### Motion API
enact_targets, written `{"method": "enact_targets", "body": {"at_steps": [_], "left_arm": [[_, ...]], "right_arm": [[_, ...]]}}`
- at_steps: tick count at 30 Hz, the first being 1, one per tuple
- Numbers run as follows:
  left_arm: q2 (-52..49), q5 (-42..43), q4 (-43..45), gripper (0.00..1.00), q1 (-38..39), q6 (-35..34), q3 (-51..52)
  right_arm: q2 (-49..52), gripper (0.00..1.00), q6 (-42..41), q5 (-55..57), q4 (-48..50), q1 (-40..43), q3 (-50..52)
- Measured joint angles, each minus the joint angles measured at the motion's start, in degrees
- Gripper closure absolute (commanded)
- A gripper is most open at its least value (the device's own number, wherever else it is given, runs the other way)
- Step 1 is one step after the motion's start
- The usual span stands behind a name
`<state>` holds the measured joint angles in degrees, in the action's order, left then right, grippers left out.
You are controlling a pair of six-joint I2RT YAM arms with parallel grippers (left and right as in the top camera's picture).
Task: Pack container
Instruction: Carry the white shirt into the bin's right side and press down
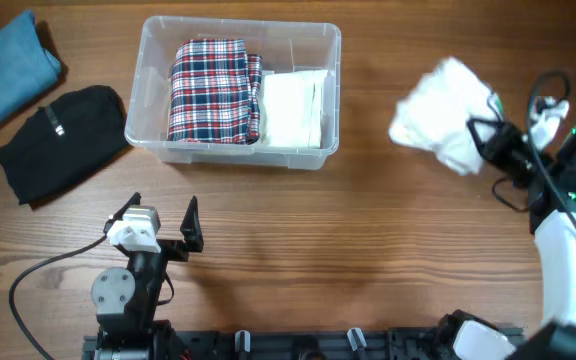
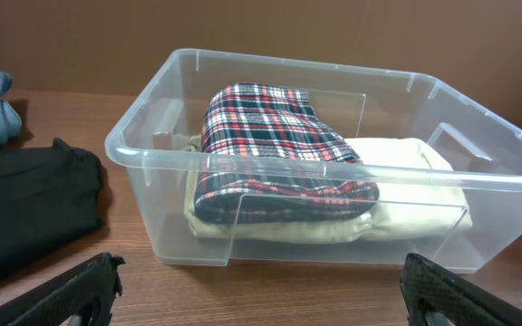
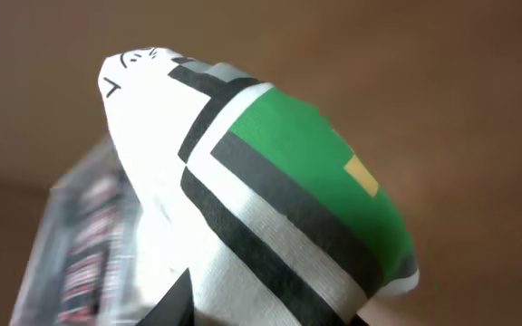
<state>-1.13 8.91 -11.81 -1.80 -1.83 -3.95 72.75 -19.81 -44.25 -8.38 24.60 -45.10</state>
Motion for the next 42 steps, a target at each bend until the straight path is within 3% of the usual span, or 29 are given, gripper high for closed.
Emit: {"method": "enact_targets", "body": {"at_steps": [3,7,9,12,18,22,26,31,32,35,36,42], "left_arm": [[0.0,-0.02,0.0,0.0,0.0,0.0,0.0],[0.0,0.0,0.0,0.0,0.0,0.0,0.0],[0.0,-0.02,0.0,0.0,0.0,0.0,0.0],[0.0,0.0,0.0,0.0,0.0,0.0,0.0],[0.0,0.0,0.0,0.0,0.0,0.0,0.0],[0.0,0.0,0.0,0.0,0.0,0.0,0.0],[0.0,0.0,0.0,0.0,0.0,0.0,0.0],[0.0,0.0,0.0,0.0,0.0,0.0,0.0],[0.0,0.0,0.0,0.0,0.0,0.0,0.0],[0.0,0.0,0.0,0.0,0.0,0.0,0.0],[0.0,0.0,0.0,0.0,0.0,0.0,0.0],[0.0,0.0,0.0,0.0,0.0,0.0,0.0]], "right_arm": [[-4.39,0.96,-0.33,-2.71,5.07,-8.96,-2.34],[-4.74,0.96,-6.01,-4.44,24.24,-23.32,-3.5],[-4.59,0.96,-7.04,-2.73,28.57,-30.64,-3.61],[-0.98,0.96,-7.13,4.28,28.96,-37.92,-3.61],[6.64,0.96,-2.73,19.67,21.97,-44.02,-4.04],[9.46,0.96,3.78,28.98,16.0,-47.84,-13.07],[14.23,0.96,7.45,32.3,16.11,-50.01,-20.85],[24.68,0.96,6.67,34.4,15.93,-50.12,-21.49],[26.51,0.92,6.16,34.49,15.76,-50.12,-21.49],[27.98,0.13,5.4,35.01,16.83,-50.12,-21.49],[27.98,0.03,5.2,35.12,17.62,-50.12,-21.49],[27.98,0.01,4.87,35.32,17.75,-50.12,-22.08]]}}
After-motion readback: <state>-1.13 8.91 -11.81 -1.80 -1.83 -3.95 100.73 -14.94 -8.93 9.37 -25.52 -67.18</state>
